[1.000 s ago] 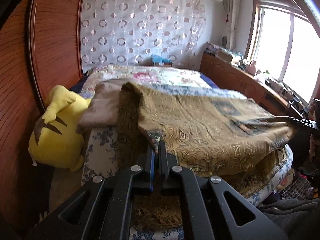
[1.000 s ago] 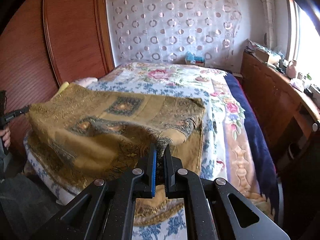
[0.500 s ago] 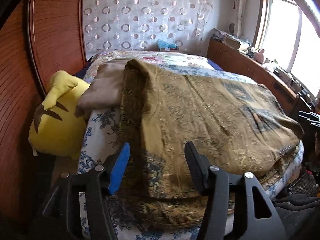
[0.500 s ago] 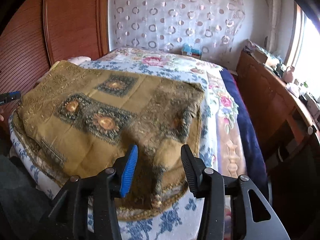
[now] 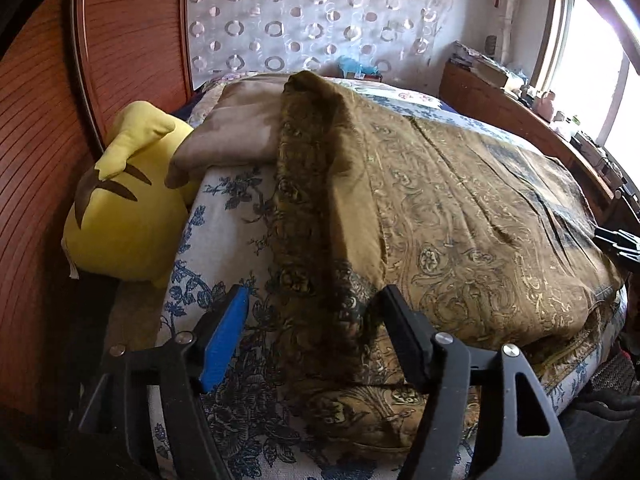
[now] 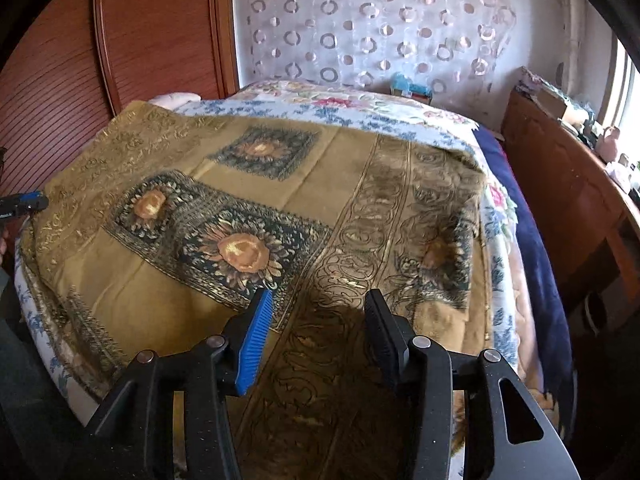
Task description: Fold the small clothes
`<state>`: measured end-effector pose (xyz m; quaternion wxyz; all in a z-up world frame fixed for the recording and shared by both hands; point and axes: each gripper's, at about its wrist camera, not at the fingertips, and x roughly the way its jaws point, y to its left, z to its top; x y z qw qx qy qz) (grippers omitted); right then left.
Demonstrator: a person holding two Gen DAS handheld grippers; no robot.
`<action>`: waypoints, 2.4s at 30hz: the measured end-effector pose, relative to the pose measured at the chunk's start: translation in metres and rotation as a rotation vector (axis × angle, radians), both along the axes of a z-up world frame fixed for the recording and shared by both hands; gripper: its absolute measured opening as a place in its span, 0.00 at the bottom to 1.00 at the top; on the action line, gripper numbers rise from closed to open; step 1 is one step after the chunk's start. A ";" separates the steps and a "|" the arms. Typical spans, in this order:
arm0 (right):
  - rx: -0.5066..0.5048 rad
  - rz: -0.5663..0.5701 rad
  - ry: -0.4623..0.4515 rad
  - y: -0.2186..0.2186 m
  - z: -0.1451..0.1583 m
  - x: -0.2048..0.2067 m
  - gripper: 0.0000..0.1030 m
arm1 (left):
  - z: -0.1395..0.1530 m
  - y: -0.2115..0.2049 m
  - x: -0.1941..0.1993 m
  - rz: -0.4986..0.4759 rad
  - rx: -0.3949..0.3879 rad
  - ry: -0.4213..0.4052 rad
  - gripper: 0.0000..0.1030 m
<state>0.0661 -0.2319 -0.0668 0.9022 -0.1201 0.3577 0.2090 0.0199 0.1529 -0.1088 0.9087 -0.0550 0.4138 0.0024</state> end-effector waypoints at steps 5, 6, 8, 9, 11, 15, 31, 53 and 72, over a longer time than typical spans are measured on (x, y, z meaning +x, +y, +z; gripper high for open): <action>-0.016 -0.009 -0.007 0.002 -0.010 0.002 0.51 | -0.004 -0.003 -0.001 -0.004 0.018 0.000 0.67; -0.016 -0.013 -0.011 0.001 -0.010 0.001 0.53 | -0.004 -0.003 -0.002 -0.005 0.018 -0.001 0.67; -0.006 -0.027 -0.016 0.000 -0.011 -0.003 0.54 | -0.004 -0.003 -0.003 -0.012 0.006 -0.005 0.61; -0.003 -0.030 -0.020 -0.001 -0.011 -0.004 0.55 | -0.003 -0.003 -0.003 -0.015 0.000 -0.005 0.60; 0.004 -0.034 -0.022 -0.002 -0.012 -0.008 0.57 | -0.003 -0.003 -0.003 -0.019 -0.007 -0.005 0.54; 0.021 -0.051 -0.032 -0.005 -0.014 -0.019 0.60 | -0.002 -0.003 -0.002 -0.024 -0.014 -0.007 0.53; 0.035 -0.090 -0.077 -0.013 -0.019 -0.035 0.72 | 0.000 -0.012 -0.002 -0.058 -0.062 -0.016 0.16; 0.027 -0.073 -0.049 -0.013 -0.016 -0.028 0.80 | 0.110 -0.107 0.023 -0.333 -0.059 -0.301 0.04; 0.069 -0.079 -0.060 -0.033 0.025 -0.038 0.80 | 0.157 -0.237 0.066 -0.626 -0.045 -0.347 0.03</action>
